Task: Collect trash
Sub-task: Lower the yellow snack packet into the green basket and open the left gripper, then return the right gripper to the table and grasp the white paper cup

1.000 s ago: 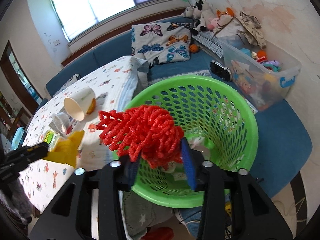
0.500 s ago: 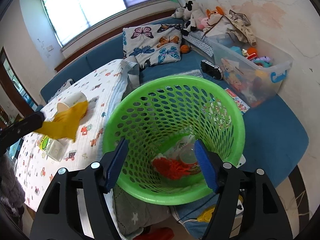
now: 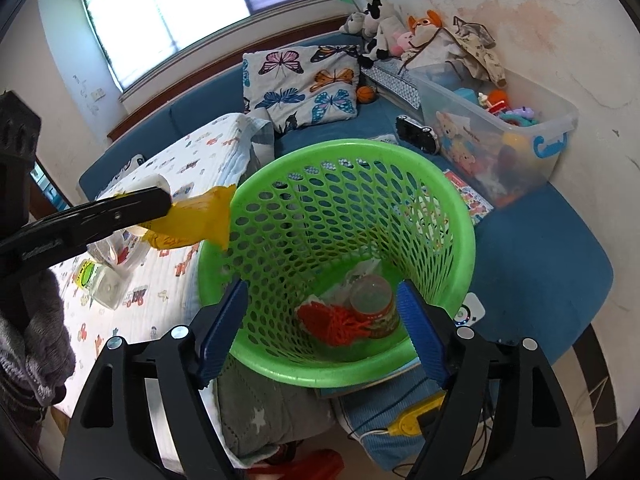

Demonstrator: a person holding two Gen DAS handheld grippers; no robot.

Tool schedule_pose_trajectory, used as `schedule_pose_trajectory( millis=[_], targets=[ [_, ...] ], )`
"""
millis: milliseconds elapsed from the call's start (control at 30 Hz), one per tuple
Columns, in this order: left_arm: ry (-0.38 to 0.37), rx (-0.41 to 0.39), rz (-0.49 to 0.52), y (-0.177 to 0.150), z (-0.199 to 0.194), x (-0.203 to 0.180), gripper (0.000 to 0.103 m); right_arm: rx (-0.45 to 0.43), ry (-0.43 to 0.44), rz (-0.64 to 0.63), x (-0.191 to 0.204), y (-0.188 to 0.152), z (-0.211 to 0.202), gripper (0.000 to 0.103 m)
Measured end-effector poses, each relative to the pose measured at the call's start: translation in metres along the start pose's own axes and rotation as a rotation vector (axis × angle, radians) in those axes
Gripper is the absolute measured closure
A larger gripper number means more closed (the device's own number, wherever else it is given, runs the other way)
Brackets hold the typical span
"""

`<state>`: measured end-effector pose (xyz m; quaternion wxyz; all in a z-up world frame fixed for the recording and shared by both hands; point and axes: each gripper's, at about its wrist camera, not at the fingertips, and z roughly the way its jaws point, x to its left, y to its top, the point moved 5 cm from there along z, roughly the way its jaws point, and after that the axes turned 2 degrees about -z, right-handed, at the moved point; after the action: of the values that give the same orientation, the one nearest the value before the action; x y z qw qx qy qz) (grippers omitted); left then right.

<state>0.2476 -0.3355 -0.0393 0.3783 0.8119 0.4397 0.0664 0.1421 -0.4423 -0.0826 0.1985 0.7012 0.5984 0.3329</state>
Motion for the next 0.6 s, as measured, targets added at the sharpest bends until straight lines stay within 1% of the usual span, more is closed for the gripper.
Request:
schedule_pose_trajectory(
  millis=[67, 100, 133, 200, 267, 333, 400, 433, 600],
  targets=[
    [0.004, 0.0, 0.003, 0.0, 0.003, 0.0, 0.066, 0.001, 0.002, 0.001, 0.001, -0.001, 0.0, 0.026],
    [0.009, -0.002, 0.005, -0.001, 0.003, 0.0, 0.06, 0.002, 0.002, 0.001, 0.001, -0.001, 0.001, 0.026],
    [0.02, -0.009, 0.005, -0.001, 0.003, 0.0, 0.05, 0.002, 0.003, 0.001, 0.001, -0.002, 0.0, 0.026],
    [0.019, -0.019, 0.006, -0.002, 0.001, 0.001, 0.048, 0.002, 0.004, 0.002, 0.001, -0.002, 0.001, 0.026],
    [0.021, -0.022, 0.003, -0.003, -0.002, 0.003, 0.042, 0.003, 0.005, 0.003, 0.002, -0.002, 0.001, 0.026],
    [0.021, -0.029, -0.005, -0.004, -0.006, 0.006, 0.041, 0.003, 0.007, 0.002, 0.003, -0.002, 0.0, 0.026],
    [0.019, -0.038, -0.014, -0.005, -0.012, 0.009, 0.036, 0.002, 0.01, 0.0, 0.006, -0.002, 0.0, 0.026],
    [0.022, -0.043, -0.018, -0.007, -0.017, 0.011, 0.033, 0.002, 0.013, -0.003, 0.008, -0.003, 0.0, 0.026],
    [0.05, -0.06, -0.026, -0.021, -0.034, 0.02, 0.031, 0.002, 0.028, -0.026, 0.02, -0.002, -0.001, 0.024]
  ],
)
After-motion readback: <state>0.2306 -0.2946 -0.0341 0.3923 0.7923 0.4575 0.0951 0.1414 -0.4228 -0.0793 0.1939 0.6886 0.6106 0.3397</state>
